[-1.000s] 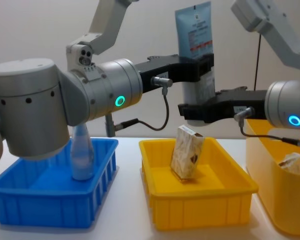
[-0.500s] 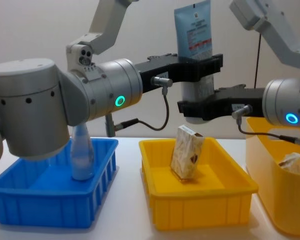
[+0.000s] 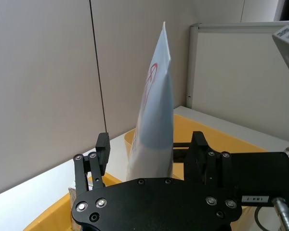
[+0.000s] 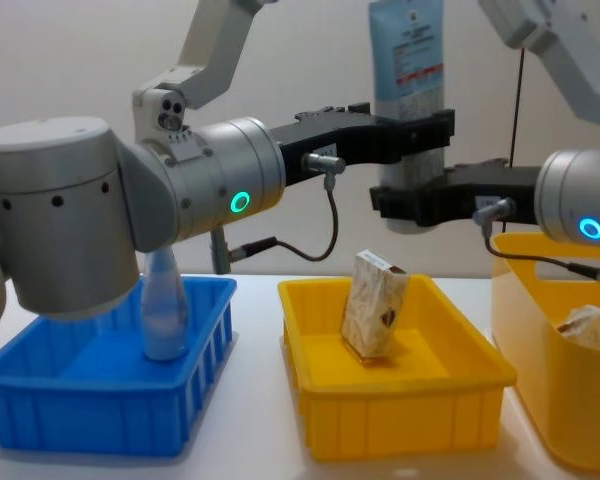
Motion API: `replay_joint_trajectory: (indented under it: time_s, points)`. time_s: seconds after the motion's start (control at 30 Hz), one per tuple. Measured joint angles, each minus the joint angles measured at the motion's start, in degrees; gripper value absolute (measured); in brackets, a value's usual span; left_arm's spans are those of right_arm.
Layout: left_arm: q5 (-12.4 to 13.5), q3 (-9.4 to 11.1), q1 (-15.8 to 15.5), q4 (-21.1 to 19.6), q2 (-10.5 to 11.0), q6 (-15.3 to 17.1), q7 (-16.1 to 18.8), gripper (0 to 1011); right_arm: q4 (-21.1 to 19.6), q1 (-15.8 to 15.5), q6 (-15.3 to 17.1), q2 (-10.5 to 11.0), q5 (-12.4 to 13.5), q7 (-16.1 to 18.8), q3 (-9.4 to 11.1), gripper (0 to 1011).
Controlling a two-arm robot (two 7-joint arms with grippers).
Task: Bimanual collaborative sorting of washing and personal care products
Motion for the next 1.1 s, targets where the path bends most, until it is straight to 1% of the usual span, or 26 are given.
replay_joint_trajectory:
  time_s: [0.23,0.47,0.6,0.8,0.9,0.93,1.03,1.1]
  points:
    - [0.0,0.0,0.0,0.0,0.0,0.0,0.0,1001,-0.8,-1.2,0.2,-0.7,0.1,-2.6,1.9,637]
    - [0.0,0.0,0.0,0.0,0.0,0.0,0.0,1001,-1.8,-2.7,1.3,-1.4,0.0,-6.2,4.3,635]
    - [0.0,0.0,0.0,0.0,0.0,0.0,0.0,1001,-2.2,-3.3,1.8,-1.8,-0.3,-7.8,5.3,635]
    - [0.0,0.0,0.0,0.0,0.0,0.0,0.0,1001,-3.1,-4.5,3.0,-2.8,-1.1,-11.9,7.5,635]
    - [0.0,0.0,0.0,0.0,0.0,0.0,0.0,1001,-3.4,-4.9,3.6,-3.3,-1.6,-13.9,8.4,635]
    - [0.0,0.0,0.0,0.0,0.0,0.0,0.0,1001,-3.4,-4.9,3.6,-3.3,-1.6,-13.9,8.4,635]
    - [0.0,0.0,0.0,0.0,0.0,0.0,0.0,1001,-3.9,-5.5,4.5,-4.2,-2.2,-16.4,9.6,637]
    - [0.0,0.0,0.0,0.0,0.0,0.0,0.0,1001,-4.0,-5.7,4.8,-4.5,-2.4,-17.3,10.1,635]
